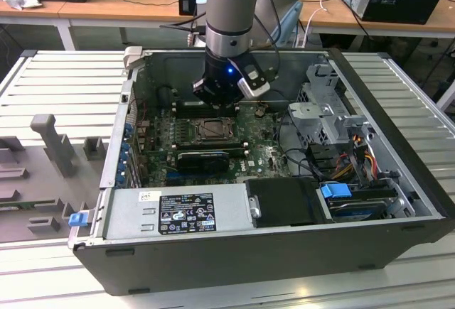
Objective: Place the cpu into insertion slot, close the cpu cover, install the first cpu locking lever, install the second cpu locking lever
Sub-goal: 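Install the second cpu locking lever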
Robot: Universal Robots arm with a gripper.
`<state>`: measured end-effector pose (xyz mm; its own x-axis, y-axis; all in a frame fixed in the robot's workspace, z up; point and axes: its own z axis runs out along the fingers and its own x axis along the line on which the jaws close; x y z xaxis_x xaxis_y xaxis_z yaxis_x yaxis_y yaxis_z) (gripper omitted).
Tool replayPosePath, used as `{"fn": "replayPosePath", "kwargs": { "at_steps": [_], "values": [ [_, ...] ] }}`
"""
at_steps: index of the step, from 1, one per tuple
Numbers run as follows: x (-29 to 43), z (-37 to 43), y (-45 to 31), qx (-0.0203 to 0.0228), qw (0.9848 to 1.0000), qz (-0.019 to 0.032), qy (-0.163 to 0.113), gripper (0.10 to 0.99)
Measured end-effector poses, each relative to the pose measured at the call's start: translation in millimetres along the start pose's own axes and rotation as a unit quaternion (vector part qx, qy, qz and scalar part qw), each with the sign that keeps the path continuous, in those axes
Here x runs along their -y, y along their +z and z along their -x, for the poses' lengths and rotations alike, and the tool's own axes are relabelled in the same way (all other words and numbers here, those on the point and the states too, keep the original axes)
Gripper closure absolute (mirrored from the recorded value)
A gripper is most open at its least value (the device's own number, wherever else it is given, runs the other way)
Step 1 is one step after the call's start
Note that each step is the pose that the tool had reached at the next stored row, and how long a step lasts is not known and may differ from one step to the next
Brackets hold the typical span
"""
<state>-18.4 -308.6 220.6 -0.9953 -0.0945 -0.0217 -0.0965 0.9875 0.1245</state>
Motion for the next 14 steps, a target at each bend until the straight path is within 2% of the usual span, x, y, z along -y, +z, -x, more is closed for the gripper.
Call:
{"fn": "replayPosePath", "kwargs": {
  "at_steps": [7, 12, 14],
  "values": [
    [5.1, -0.5, -1.2, -0.0001, 1.0000, -0.0001, 0.000, 0.980],
    [4.5, -0.3, -11.2, 0.0000, 1.0000, 0.0000, 0.000, 0.980],
    [5.6, -0.3, -12.0, 0.0000, 1.0000, 0.0001, 0.000, 0.980]
  ]
}}
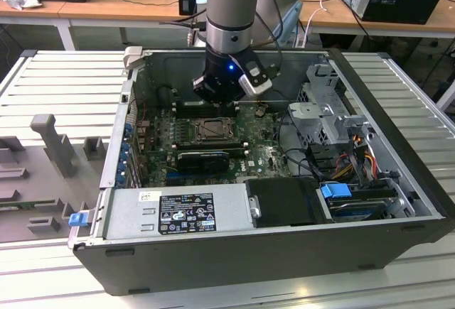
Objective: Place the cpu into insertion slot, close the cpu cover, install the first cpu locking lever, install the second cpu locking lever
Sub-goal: 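Install the second cpu locking lever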
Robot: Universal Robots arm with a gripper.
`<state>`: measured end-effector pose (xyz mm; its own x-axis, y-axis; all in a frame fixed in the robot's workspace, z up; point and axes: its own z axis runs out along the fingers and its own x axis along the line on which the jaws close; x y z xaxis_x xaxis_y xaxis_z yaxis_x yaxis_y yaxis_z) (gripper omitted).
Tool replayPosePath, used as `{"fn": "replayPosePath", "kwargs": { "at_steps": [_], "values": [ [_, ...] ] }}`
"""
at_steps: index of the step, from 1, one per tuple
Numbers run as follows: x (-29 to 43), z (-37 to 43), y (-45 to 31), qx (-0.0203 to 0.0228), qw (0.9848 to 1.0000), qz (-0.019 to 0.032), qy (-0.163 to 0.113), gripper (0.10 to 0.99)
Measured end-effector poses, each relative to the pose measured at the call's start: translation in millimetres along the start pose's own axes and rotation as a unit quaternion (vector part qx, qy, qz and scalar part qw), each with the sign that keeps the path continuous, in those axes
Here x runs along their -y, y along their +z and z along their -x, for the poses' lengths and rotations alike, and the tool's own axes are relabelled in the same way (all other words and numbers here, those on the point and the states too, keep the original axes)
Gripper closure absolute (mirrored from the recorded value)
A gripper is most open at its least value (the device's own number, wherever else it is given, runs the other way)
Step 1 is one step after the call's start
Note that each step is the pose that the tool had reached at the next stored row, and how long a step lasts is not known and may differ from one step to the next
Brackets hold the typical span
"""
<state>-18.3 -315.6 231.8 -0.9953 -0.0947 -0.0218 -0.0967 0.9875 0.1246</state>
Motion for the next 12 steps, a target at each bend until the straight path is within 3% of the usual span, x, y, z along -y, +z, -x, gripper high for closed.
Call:
{"fn": "replayPosePath", "kwargs": {
  "at_steps": [4, 10, 12],
  "values": [
    [12.6, -1.3, -1.7, 0.0000, 1.0000, -0.0001, 0.000, 0.980],
    [13.4, -1.2, -10.2, -0.0002, 1.0000, 0.0001, 0.000, 0.980],
    [17.1, -1.6, -10.7, -0.0002, 1.0000, -0.0001, 0.000, 0.980]
  ]
}}
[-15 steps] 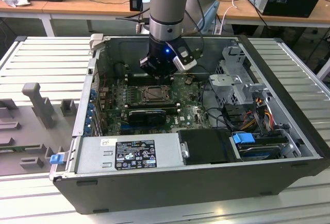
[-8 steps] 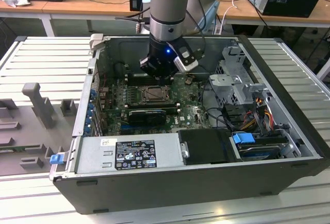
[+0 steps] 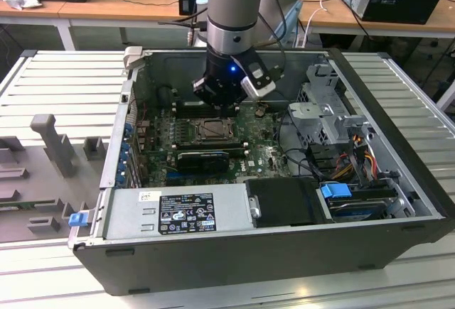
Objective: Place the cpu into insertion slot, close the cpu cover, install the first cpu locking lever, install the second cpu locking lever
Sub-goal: 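Install the second cpu locking lever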
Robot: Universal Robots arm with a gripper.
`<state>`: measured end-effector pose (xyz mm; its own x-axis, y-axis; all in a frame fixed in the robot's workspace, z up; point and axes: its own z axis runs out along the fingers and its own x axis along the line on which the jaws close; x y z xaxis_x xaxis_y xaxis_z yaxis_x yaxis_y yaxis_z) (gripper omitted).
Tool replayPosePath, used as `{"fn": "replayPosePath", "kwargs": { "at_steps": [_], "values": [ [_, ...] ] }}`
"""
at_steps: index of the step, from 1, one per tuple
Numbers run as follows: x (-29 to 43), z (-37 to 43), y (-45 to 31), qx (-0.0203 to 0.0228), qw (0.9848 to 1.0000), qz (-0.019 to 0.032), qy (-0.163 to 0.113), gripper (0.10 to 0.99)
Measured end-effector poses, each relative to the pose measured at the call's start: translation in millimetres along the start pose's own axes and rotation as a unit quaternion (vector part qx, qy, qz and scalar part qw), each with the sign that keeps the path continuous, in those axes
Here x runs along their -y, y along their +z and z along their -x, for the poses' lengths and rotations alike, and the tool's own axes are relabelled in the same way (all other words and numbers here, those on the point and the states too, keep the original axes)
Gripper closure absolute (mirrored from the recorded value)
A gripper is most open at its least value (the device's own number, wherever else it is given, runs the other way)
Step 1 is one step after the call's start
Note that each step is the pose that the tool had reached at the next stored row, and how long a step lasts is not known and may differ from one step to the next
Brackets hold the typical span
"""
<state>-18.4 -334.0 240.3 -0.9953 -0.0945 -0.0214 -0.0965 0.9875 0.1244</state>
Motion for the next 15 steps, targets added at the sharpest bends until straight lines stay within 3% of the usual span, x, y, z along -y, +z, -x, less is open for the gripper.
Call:
{"fn": "replayPosePath", "kwargs": {
  "at_steps": [11, 12, 15],
  "values": [
    [19.6, -1.9, -2.4, 0.0000, 1.0000, 0.0001, 0.000, 0.980],
    [19.9, -1.9, -7.4, 0.0000, 1.0000, 0.0001, 0.000, 0.980],
    [24.0, -2.4, -8.2, 0.0001, 1.0000, 0.0002, 0.000, 0.980]
  ]
}}
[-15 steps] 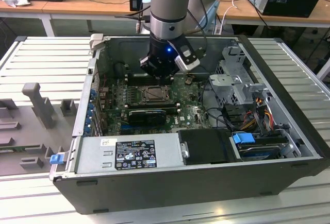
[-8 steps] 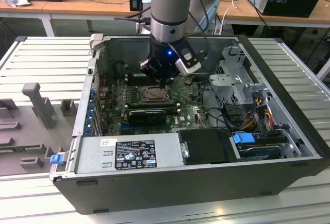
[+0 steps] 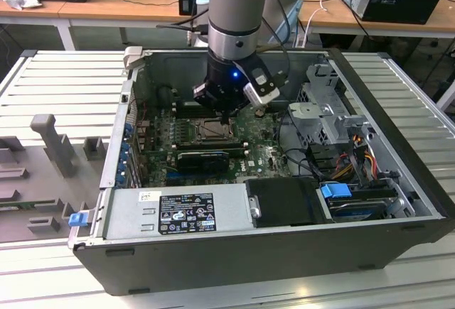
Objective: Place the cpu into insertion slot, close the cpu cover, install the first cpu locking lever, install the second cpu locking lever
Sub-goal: 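Install the second cpu locking lever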
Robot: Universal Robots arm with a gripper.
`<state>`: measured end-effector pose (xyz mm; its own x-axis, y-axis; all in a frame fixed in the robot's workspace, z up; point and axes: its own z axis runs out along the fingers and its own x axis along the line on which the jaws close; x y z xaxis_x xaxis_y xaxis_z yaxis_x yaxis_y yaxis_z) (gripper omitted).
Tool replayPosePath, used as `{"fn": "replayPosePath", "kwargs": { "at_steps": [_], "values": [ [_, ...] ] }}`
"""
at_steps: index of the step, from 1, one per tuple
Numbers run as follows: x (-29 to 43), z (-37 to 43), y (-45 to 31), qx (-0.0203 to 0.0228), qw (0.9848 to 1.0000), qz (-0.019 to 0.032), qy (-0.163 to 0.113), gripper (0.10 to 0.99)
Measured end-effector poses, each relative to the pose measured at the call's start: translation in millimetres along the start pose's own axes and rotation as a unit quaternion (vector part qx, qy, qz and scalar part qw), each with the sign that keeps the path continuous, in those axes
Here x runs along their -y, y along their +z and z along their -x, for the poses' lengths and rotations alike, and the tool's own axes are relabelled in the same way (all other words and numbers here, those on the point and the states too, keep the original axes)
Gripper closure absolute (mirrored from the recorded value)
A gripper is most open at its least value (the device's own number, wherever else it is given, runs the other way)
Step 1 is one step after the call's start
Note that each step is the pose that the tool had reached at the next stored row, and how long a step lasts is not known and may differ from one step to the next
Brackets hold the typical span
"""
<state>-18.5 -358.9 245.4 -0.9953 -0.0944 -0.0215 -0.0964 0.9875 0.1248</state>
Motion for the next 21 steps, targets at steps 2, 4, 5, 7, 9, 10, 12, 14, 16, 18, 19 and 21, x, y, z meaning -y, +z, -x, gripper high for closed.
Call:
{"fn": "replayPosePath", "kwargs": {
  "at_steps": [2, 4, 5, 7, 9, 10, 12, 14, 16, 18, 19, 21],
  "values": [
    [4.4, -1.7, -0.3, -0.0001, 1.0000, -0.0001, 0.000, 0.980],
    [11.0, -2.4, 1.6, -0.0019, 1.0000, 0.0004, 0.000, 0.980],
    [13.6, -2.7, 1.9, -0.0021, 1.0000, 0.0009, 0.000, 0.980],
    [19.4, -3.2, 2.6, -0.0024, 1.0000, 0.0015, 0.000, 0.980],
    [26.5, -3.9, 2.5, -0.0015, 0.9999, 0.0120, 0.000, 0.980],
    [29.4, -4.2, 2.2, -0.0003, 0.9997, 0.0257, 0.001, 0.980],
    [36.1, -5.7, 2.7, 0.0011, 0.9991, 0.0418, 0.001, 0.980],
    [37.5, -13.6, 3.8, 0.0012, 0.9991, 0.0422, 0.001, 0.980],
    [35.7, -33.3, 3.9, 0.0012, 0.9991, 0.0433, 0.001, 0.980],
    [35.2, -38.7, 4.4, 0.0013, 0.9990, 0.0436, 0.001, 0.980],
    [35.1, -40.8, 5.5, 0.0011, 0.9991, 0.0434, 0.001, 0.980],
    [34.6, -42.4, 12.3, 0.0008, 0.9991, 0.0435, 0.001, 0.980]
  ]
}}
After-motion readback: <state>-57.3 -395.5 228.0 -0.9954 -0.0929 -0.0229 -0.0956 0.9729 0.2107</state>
